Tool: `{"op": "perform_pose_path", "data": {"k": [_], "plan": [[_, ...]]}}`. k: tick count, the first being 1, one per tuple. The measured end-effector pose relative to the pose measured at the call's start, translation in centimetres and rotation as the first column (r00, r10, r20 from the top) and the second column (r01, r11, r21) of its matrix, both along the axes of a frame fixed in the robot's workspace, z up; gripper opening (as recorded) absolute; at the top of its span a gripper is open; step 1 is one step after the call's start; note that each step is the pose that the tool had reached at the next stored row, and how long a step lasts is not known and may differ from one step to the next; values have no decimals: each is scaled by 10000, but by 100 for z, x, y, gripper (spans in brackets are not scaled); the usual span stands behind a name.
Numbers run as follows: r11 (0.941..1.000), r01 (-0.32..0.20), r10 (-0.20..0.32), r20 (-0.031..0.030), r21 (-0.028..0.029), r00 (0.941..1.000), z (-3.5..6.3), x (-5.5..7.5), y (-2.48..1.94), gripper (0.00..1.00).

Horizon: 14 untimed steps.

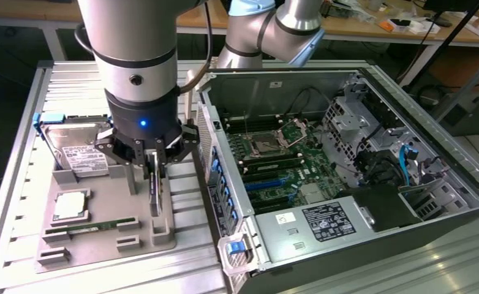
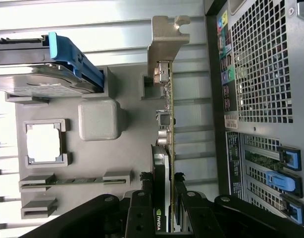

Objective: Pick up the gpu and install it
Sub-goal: 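Pick up the gpu and move the gpu toward the slot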

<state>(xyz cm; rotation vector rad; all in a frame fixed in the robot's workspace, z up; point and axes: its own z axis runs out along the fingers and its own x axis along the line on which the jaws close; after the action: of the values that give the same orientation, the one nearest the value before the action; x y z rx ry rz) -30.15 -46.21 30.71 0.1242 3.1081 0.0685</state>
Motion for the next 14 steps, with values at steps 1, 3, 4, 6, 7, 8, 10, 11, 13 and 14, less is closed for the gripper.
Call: {"op": "perform_pose_path", "data": {"k": [1,3,4,6,7,8,10,11,13,14], "plan": [[10000,0,0,1,0,10000,8,0,0,27],[10000,0,0,0,0,10000,22,0,0,27],[10000,0,0,0,0,10000,29,0,0,27],[10000,0,0,0,0,10000,46,0,0,27],[10000,0,0,0,0,10000,60,0,0,27],[10000,0,0,0,0,10000,69,0,0,27],[10000,0,0,0,0,10000,83,0,0,27],[10000,0,0,1,1,10000,90,0,0,27],[10000,0,0,0,0,10000,103,0,0,27],[10000,-1,1,0,0,10000,110,0,0,27]]}}
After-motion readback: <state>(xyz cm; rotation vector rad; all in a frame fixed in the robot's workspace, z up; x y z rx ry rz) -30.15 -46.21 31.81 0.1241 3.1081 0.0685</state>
